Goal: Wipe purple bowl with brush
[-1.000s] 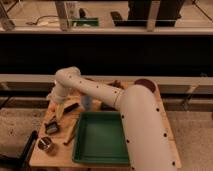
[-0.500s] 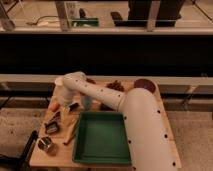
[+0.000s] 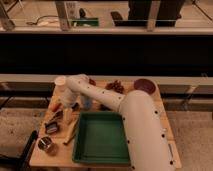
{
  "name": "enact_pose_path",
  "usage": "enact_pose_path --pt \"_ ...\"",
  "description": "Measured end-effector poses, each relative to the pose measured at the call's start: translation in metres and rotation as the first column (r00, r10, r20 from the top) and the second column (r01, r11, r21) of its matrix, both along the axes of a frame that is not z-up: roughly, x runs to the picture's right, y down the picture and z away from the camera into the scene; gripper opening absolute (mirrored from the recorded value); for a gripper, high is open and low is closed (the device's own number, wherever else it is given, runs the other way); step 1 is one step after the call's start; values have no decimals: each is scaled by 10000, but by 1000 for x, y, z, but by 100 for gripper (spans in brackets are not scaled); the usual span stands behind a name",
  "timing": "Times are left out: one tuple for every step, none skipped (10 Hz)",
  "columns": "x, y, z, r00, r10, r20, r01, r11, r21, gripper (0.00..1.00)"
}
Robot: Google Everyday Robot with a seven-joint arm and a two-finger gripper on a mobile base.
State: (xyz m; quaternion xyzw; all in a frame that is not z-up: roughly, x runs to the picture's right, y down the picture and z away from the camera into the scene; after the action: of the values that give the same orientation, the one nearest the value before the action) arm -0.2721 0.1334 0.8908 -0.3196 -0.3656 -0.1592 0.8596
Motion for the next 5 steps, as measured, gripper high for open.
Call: enact_pose_path --pt "2 4 5 9999 41 -105 -43 9999 -148 80" --pt "4 7 9 9998 33 -187 -38 9996 -272 80" --pt "6 9 11 9996 55 -278 -66 9992 -392 80" --pt "6 9 11 9996 31 -294 -44 9991 -431 80" --pt "6 9 11 9996 29 -294 -42 9991 -430 80"
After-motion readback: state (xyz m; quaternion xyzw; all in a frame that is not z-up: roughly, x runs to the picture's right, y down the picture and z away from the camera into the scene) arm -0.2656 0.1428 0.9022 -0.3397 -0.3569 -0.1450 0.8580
